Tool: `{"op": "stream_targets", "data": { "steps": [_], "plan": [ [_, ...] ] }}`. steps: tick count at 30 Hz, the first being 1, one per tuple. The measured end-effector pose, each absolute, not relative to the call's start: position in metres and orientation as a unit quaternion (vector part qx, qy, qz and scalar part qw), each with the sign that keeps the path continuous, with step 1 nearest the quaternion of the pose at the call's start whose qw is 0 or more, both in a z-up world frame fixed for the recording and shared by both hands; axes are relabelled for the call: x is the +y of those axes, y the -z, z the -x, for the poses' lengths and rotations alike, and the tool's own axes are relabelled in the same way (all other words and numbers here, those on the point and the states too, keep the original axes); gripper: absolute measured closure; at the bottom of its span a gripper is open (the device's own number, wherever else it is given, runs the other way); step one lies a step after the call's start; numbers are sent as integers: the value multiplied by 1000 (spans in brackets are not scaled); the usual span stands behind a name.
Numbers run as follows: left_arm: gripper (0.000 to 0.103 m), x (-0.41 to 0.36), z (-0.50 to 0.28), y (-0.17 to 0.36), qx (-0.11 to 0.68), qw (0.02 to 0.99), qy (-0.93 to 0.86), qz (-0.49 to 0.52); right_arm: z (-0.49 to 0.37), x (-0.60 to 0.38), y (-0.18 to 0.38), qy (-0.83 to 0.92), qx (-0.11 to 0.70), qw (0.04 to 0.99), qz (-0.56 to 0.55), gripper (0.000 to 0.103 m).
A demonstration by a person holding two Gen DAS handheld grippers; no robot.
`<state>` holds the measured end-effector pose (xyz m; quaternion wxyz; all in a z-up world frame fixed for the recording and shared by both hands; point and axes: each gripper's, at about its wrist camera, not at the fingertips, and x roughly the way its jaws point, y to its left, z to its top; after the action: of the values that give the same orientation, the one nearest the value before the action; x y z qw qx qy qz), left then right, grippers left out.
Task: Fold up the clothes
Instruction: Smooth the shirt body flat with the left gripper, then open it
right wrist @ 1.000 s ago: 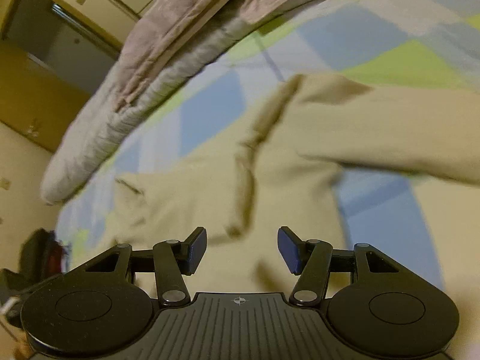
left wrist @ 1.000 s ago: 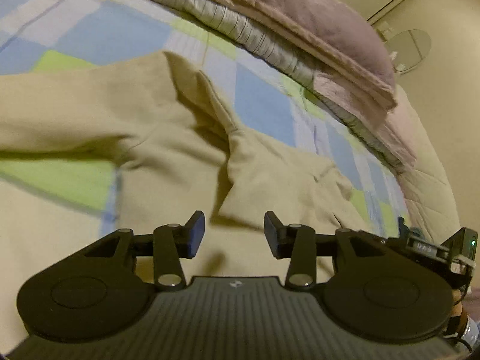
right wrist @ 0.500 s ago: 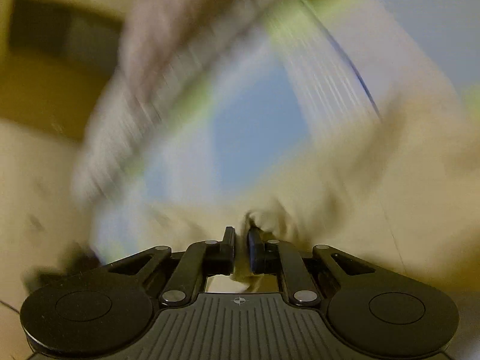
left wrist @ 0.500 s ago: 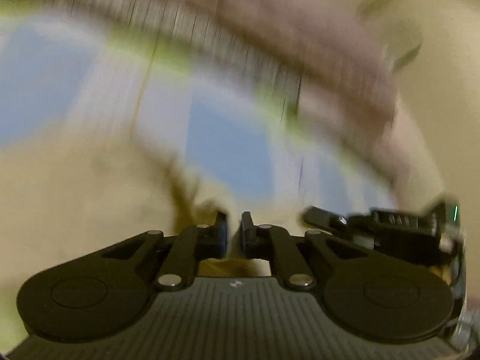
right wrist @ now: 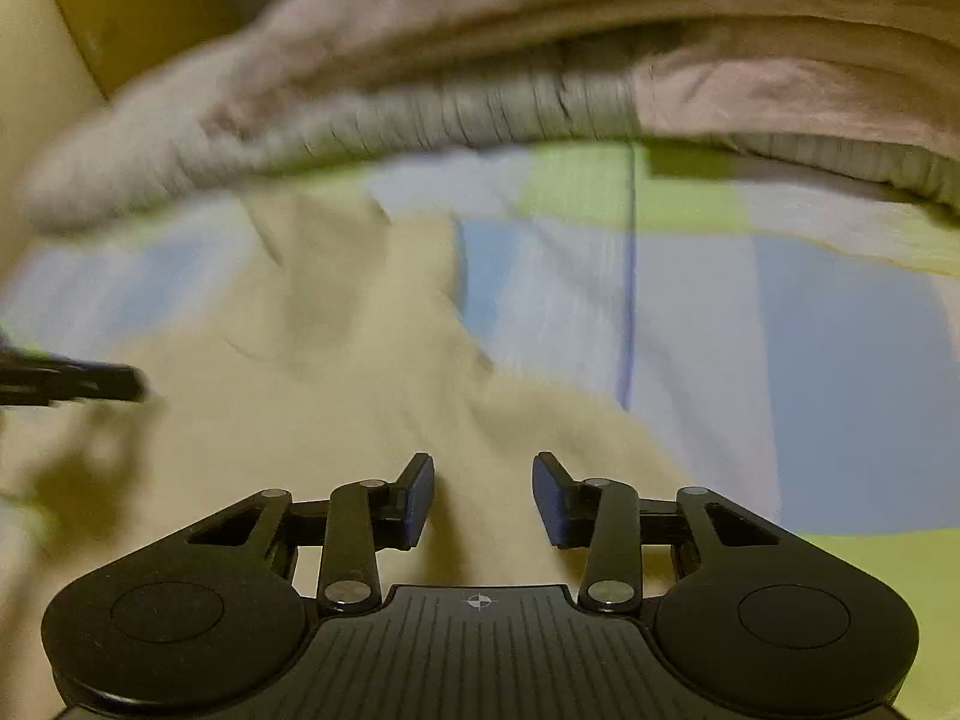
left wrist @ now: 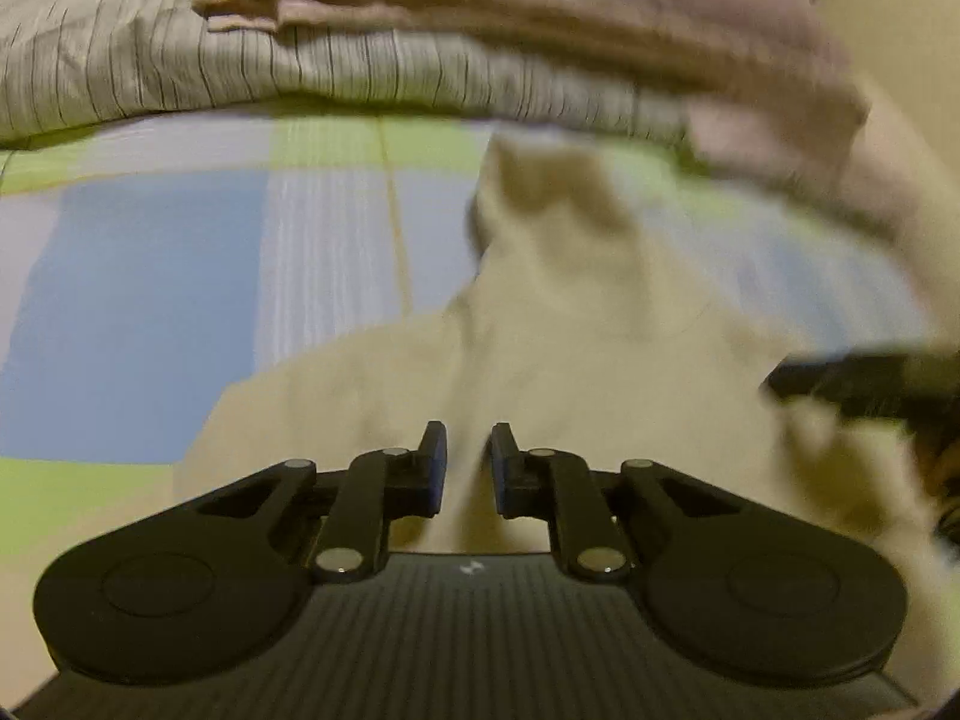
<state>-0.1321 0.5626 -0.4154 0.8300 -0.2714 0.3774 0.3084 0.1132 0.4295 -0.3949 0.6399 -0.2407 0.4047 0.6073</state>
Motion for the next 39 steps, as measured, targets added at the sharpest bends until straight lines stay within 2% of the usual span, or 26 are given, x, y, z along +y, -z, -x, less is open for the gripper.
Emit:
{"op": "stream_targets", "data": {
  "steps": [2, 3, 4, 5, 7, 10, 16, 21, 25, 28, 29, 30, 31, 35, 37, 38, 39],
  "plan": [
    [89, 575, 132, 425, 368, 825, -343, 256, -120, 424, 410, -583, 377, 677, 246, 63],
    [98, 584, 138, 424, 348, 817, -376, 266, -131, 423, 411, -570, 362, 699, 233, 63],
    [100, 593, 145, 423, 328, 806, -408, 275, -146, 420, 412, -549, 367, 719, 217, 61],
    [99, 602, 154, 418, 307, 793, -442, 285, -161, 417, 412, -526, 374, 737, 200, 52],
    [93, 608, 175, 405, 267, 772, -490, 304, -190, 399, 404, -485, 416, 754, 150, 52],
    [92, 592, 207, 387, 237, 774, -483, 334, -223, 345, 381, -444, 432, 779, 100, 52],
    [92, 507, 266, 376, 239, 760, -442, 413, -252, 162, 363, -339, 518, 782, -73, 52],
    [92, 436, 290, 375, 259, 727, -434, 465, -244, 19, 370, -189, 538, 803, -171, 52],
    [92, 398, 302, 379, 269, 716, -430, 479, -262, -39, 376, -139, 506, 805, -278, 52],
    [92, 383, 305, 378, 269, 714, -428, 484, -280, -39, 389, -132, 506, 801, -293, 52],
    [92, 380, 305, 378, 272, 716, -427, 481, -286, -37, 394, -129, 506, 801, -293, 72],
    [92, 377, 305, 377, 274, 717, -426, 479, -289, -34, 393, -134, 505, 808, -274, 98],
    [92, 375, 306, 375, 273, 719, -426, 477, -292, -30, 391, -139, 502, 816, -251, 101],
    [91, 366, 315, 369, 285, 723, -432, 457, -297, -24, 379, -134, 472, 856, -164, 101],
    [87, 359, 323, 370, 305, 720, -431, 450, -299, -22, 384, -128, 483, 855, -136, 100],
    [83, 356, 328, 370, 313, 718, -432, 447, -301, -21, 387, -132, 496, 848, -130, 98],
    [80, 351, 333, 370, 317, 718, -429, 447, -299, -20, 384, -135, 497, 848, -126, 89]
  ]
}}
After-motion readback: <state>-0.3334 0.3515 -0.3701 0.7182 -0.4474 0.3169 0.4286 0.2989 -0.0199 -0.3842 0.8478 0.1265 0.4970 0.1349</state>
